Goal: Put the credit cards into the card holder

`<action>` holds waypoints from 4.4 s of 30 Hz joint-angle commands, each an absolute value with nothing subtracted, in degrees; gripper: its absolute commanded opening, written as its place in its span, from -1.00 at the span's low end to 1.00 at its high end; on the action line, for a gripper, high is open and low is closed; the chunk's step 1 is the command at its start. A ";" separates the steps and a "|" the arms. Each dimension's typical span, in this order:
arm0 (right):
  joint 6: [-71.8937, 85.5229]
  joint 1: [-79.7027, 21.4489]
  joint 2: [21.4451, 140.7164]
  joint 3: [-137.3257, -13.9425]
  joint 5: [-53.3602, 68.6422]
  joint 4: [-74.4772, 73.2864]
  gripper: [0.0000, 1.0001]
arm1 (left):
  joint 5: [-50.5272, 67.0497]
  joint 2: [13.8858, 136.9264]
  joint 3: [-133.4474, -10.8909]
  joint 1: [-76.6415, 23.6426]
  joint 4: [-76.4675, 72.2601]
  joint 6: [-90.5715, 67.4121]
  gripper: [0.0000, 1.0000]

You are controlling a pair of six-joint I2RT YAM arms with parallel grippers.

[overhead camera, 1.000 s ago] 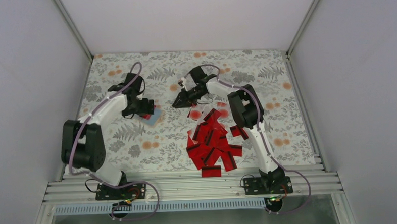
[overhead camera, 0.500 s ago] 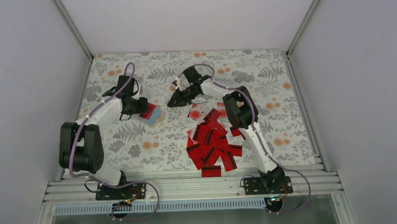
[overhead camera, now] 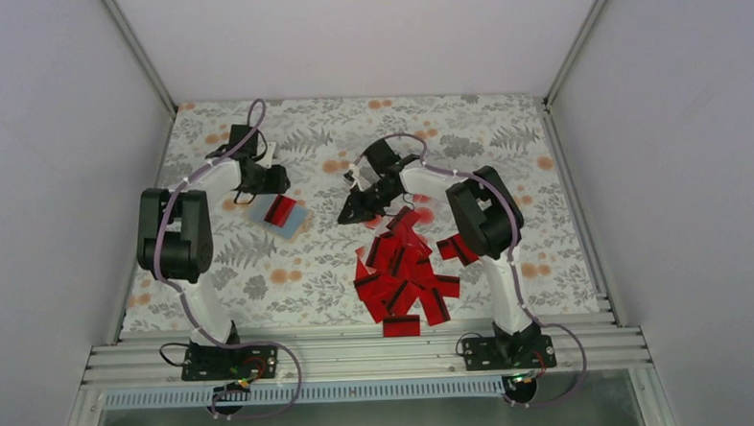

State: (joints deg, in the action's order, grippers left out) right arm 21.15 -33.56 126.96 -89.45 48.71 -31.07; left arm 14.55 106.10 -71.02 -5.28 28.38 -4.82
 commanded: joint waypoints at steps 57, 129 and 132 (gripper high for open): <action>21.45 -33.08 119.86 -80.34 49.21 -26.35 -0.77 | 21.00 104.84 -66.46 -6.91 28.39 -1.23 -0.07; 17.88 -33.07 119.54 -79.80 50.49 -28.36 -0.78 | 9.79 103.08 -65.98 -17.10 34.04 -6.33 0.28; 18.06 -33.12 119.56 -79.86 50.52 -28.23 -0.78 | 10.23 102.60 -65.87 -17.51 34.35 -6.01 0.28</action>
State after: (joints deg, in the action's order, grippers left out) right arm 18.79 -33.30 122.72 -80.36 49.71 -28.91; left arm 8.58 104.49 -66.13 -16.84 33.95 -5.85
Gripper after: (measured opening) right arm 0.111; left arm 0.642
